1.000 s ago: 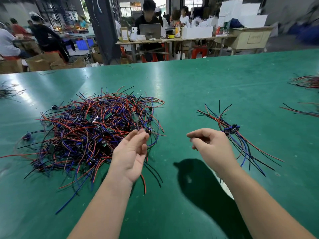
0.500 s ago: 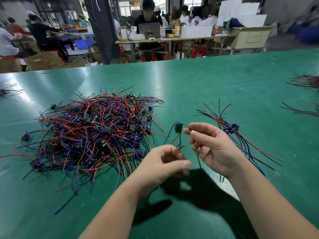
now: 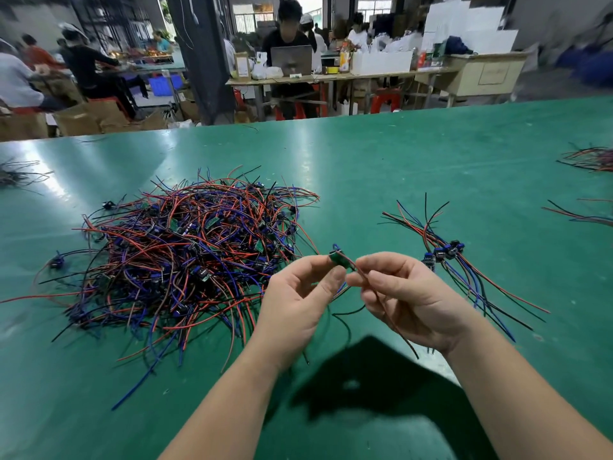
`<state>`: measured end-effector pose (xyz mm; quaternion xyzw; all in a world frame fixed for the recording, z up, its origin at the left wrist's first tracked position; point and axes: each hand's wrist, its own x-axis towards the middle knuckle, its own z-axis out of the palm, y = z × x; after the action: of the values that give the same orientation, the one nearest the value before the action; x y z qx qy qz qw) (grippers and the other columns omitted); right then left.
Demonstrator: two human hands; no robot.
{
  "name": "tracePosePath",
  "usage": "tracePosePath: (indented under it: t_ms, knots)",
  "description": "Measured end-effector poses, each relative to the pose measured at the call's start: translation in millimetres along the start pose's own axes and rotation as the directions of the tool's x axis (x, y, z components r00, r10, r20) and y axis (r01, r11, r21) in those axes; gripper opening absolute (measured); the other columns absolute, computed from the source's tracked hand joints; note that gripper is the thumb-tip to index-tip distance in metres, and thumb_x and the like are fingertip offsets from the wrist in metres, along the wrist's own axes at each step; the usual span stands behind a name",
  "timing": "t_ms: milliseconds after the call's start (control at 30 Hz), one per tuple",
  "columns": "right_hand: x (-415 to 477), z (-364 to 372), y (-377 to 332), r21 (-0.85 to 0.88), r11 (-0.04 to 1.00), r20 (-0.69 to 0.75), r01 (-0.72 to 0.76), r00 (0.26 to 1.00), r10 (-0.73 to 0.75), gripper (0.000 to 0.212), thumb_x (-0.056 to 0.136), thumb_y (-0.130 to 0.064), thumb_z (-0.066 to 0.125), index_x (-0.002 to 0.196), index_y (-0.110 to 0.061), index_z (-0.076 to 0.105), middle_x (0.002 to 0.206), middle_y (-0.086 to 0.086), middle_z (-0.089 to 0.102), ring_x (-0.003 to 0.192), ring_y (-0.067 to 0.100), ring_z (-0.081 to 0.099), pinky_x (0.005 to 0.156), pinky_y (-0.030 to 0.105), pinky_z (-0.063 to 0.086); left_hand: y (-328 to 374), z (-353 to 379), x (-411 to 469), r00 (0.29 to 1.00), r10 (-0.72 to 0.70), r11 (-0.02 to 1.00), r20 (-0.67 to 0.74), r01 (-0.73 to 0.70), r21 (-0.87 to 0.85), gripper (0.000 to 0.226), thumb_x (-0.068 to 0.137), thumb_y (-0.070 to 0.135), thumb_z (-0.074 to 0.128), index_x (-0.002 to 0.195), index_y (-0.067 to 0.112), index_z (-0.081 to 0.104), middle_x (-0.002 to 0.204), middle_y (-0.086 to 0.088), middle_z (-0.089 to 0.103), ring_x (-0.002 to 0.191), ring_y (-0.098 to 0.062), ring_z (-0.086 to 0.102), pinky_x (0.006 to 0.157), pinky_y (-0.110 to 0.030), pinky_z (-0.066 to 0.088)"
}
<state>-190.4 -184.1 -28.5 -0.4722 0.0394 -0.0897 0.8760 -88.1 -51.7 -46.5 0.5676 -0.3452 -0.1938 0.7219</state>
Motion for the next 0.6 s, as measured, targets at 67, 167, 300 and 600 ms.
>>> tracePosePath:
  t_ms: [67, 167, 300, 600]
  knots:
    - [0, 0, -1, -0.068, 0.998, 0.021, -0.007, 1.000, 0.009, 0.038, 0.053, -0.029, 0.091, 0.085, -0.014, 0.078, 0.081, 0.008, 0.074, 0.056, 0.009, 0.065, 0.055, 0.015, 0.053, 1, 2, 1, 0.999, -0.040, 0.996, -0.016, 0.038, -0.081, 0.028, 0.076, 0.029, 0.064, 0.094, 0.008, 0.065, 0.088, -0.001, 0.073, 0.083, -0.011, 0.066, 0.078, -0.020, 0.051]
    - [3, -2, -3, -0.124, 0.992, -0.073, 0.006, 0.997, -0.015, 0.022, 0.070, -0.027, 0.077, 0.085, -0.011, 0.077, 0.067, 0.007, 0.067, 0.040, 0.009, 0.054, 0.037, 0.015, 0.041, 8, 4, 3, 0.982, -0.191, 0.923, 0.010, 0.183, -0.340, 0.025, 0.077, 0.034, 0.056, 0.088, 0.012, 0.059, 0.085, -0.007, 0.074, 0.075, -0.015, 0.069, 0.072, -0.022, 0.054]
    - [5, -1, 0, -0.312, 0.946, -0.229, -0.090, 0.973, 0.017, 0.023, 0.064, -0.031, 0.071, 0.078, -0.013, 0.077, 0.052, 0.001, 0.053, 0.046, 0.009, 0.043, 0.038, 0.015, 0.034, 19, -10, 6, 0.952, -0.265, 0.743, 0.153, 0.303, -0.597, 0.037, 0.082, 0.039, 0.043, 0.071, 0.019, 0.072, 0.086, -0.006, 0.075, 0.078, -0.018, 0.072, 0.071, -0.024, 0.056]
    - [6, 2, -1, -0.152, 0.988, -0.211, -0.005, 0.977, -0.028, 0.011, 0.067, -0.023, 0.069, 0.060, -0.019, 0.061, 0.049, 0.004, 0.046, 0.034, 0.010, 0.036, 0.035, 0.013, 0.027, 26, -18, 1, 0.910, -0.243, 0.537, 0.336, 0.415, -0.735, 0.023, 0.076, 0.031, 0.057, 0.081, 0.011, 0.066, 0.107, -0.012, 0.071, 0.046, -0.015, 0.057, 0.059, -0.028, 0.054]
